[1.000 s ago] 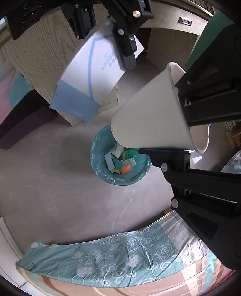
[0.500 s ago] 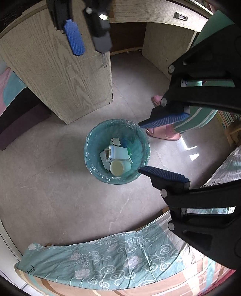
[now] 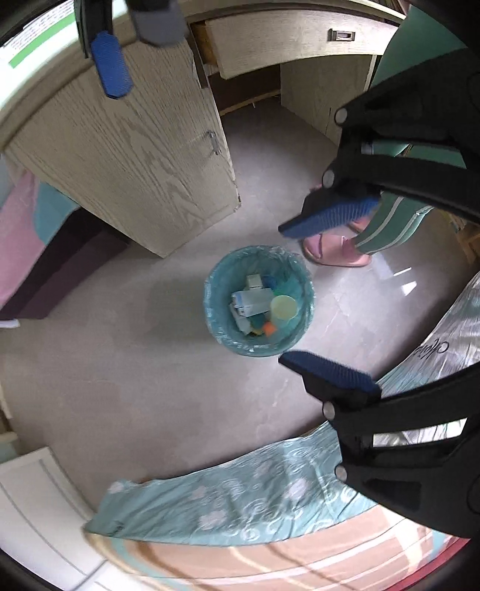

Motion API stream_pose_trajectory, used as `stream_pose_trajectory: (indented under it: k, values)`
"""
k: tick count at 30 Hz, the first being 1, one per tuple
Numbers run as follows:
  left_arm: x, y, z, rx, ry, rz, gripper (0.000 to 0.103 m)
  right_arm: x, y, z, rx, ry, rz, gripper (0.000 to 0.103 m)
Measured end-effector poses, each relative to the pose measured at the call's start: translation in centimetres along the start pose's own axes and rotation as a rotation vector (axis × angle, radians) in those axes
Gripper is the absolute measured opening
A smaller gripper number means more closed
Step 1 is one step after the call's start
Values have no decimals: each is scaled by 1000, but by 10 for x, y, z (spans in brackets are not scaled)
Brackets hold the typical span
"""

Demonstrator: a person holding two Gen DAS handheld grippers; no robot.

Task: Collect trash

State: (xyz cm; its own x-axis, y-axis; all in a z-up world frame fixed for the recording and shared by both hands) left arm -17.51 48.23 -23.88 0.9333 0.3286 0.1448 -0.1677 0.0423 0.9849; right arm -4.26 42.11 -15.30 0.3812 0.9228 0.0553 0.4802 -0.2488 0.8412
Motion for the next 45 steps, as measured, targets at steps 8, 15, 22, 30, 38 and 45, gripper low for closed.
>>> stream_pose_trajectory:
  k: [8,15,22,30,38,45]
  values:
    - [40,63,49,87,-132,133,91,-32,99,4,5,-39,224,77]
    - [81,100,109,94,-202,246,96,-100,188,34,-32,-165,452,84]
    - [109,131,183,81,-320,307,96,-196,255,67,-186,-315,627,89]
    - [120,164,277,6,-503,391,96,-320,284,99,-354,-580,765,90]
    - [119,180,374,-80,-689,441,96,-421,285,100,-480,-812,836,90]
    - [102,184,442,-129,-806,468,96,-484,279,97,-534,-966,882,90]
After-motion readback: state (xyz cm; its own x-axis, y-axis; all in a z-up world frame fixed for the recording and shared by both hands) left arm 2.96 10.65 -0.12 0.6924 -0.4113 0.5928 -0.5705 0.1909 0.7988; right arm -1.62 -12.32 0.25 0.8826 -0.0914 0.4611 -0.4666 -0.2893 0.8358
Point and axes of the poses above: each gripper's, at about its wrist camera, not at the fingertips, and y roughly against the way its jaws point, z to its right, x to its top, the point moved 4 cm from there along -y, roughly the way its jaws point, and after that the axes turned 6 degrees about -y, right-handed, at the moved point
